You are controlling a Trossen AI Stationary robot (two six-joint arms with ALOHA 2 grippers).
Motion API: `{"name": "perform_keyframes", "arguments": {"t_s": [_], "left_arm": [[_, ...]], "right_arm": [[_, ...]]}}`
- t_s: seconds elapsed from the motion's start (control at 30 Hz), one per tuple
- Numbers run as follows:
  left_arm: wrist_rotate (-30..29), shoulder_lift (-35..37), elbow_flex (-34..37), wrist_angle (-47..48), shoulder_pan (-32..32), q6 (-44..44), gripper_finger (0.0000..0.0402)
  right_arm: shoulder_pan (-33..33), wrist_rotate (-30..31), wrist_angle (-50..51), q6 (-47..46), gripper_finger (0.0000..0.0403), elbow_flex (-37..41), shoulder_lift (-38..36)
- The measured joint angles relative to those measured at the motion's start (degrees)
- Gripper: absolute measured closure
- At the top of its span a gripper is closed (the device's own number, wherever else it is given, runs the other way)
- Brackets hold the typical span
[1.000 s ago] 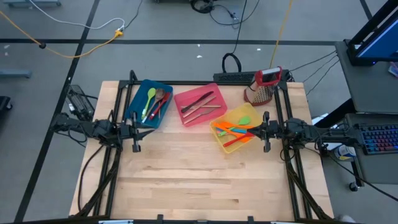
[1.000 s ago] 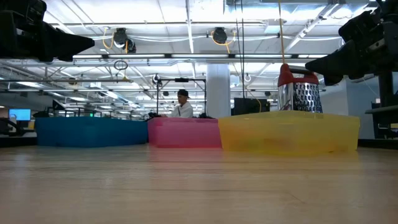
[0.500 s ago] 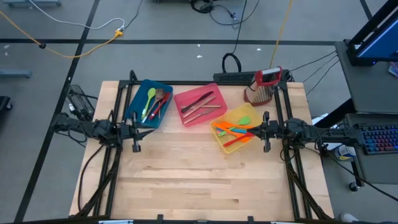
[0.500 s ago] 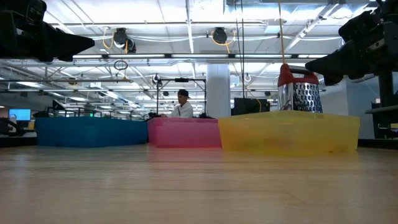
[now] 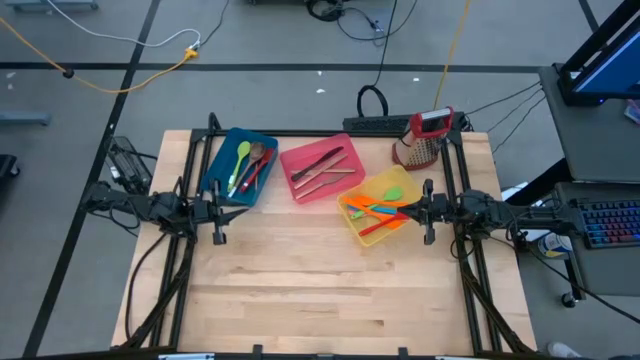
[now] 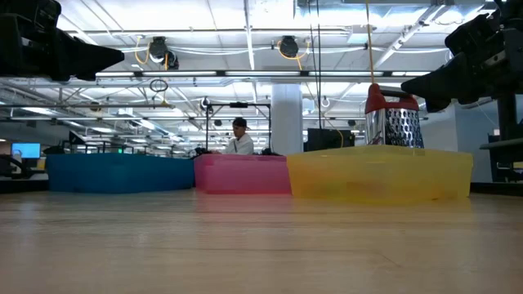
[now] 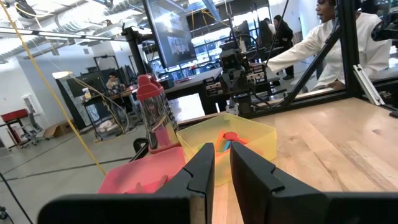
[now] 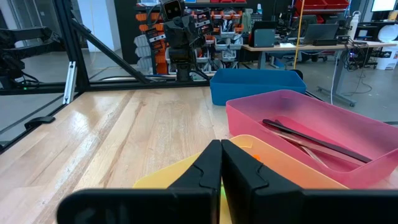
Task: Pick & Place Kitchen Items
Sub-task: Return to Home Position
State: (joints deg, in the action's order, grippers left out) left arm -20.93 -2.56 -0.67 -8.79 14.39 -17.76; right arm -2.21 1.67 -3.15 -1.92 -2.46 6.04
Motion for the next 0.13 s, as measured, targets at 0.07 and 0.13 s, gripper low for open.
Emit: {"name": "perform_keyframes", "arguments": {"t_s": [0.07,0.13], "left_arm": [[0.0,-0.01,0.0,-0.01,-0.02,0.0,0.0346],[-0.01,-0.01,0.0,0.0,-0.02,0.0,0.0346]], "right_arm": [[0.0,-0.01,0.0,0.0,0.0398,-0.01,0.02],[0.0,0.0,0.01,-0.01,0.0399,-0.01,0.02]]}}
